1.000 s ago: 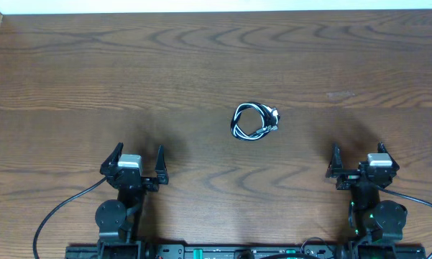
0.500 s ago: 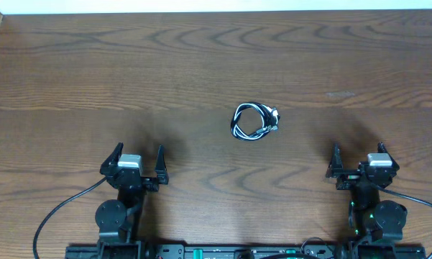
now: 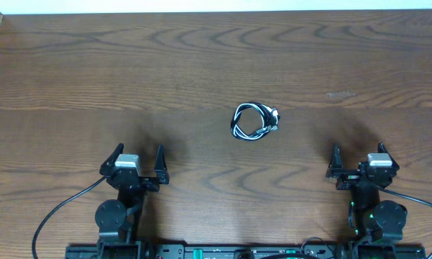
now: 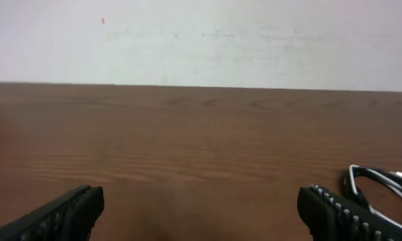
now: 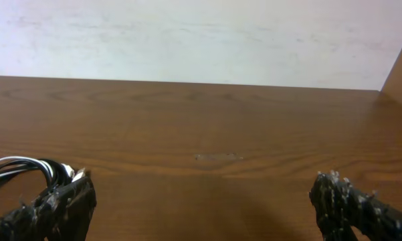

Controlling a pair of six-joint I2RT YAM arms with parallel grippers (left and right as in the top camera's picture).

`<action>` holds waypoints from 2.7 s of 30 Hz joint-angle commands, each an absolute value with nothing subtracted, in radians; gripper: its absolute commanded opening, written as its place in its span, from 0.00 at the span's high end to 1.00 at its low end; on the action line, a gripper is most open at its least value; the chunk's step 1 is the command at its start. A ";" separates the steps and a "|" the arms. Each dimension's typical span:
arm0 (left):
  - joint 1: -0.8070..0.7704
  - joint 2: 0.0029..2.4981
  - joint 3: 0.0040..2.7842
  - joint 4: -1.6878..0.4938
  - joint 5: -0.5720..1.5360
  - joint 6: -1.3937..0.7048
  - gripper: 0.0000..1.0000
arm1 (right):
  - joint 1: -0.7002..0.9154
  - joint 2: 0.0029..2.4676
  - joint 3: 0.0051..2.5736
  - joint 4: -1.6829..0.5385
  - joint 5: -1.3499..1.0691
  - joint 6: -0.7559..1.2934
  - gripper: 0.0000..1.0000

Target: Untangle cables

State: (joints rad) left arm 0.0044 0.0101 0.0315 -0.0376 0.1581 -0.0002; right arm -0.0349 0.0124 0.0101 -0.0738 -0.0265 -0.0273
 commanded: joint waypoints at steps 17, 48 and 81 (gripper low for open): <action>0.001 0.305 0.515 -0.426 0.148 -0.035 0.02 | -0.025 0.009 0.090 -0.046 -0.123 0.042 0.01; 0.001 0.668 1.196 -0.817 0.152 0.077 0.02 | -0.025 0.850 1.210 -0.655 -0.390 0.004 0.01; 0.001 0.969 1.404 -1.004 0.227 0.074 0.53 | -0.025 1.029 1.352 -0.981 -0.339 -0.140 0.01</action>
State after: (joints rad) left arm 0.0044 0.9512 1.3891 -1.0069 0.2123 0.0792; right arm -0.0349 1.0264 1.3289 -0.9817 -0.3405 -0.1276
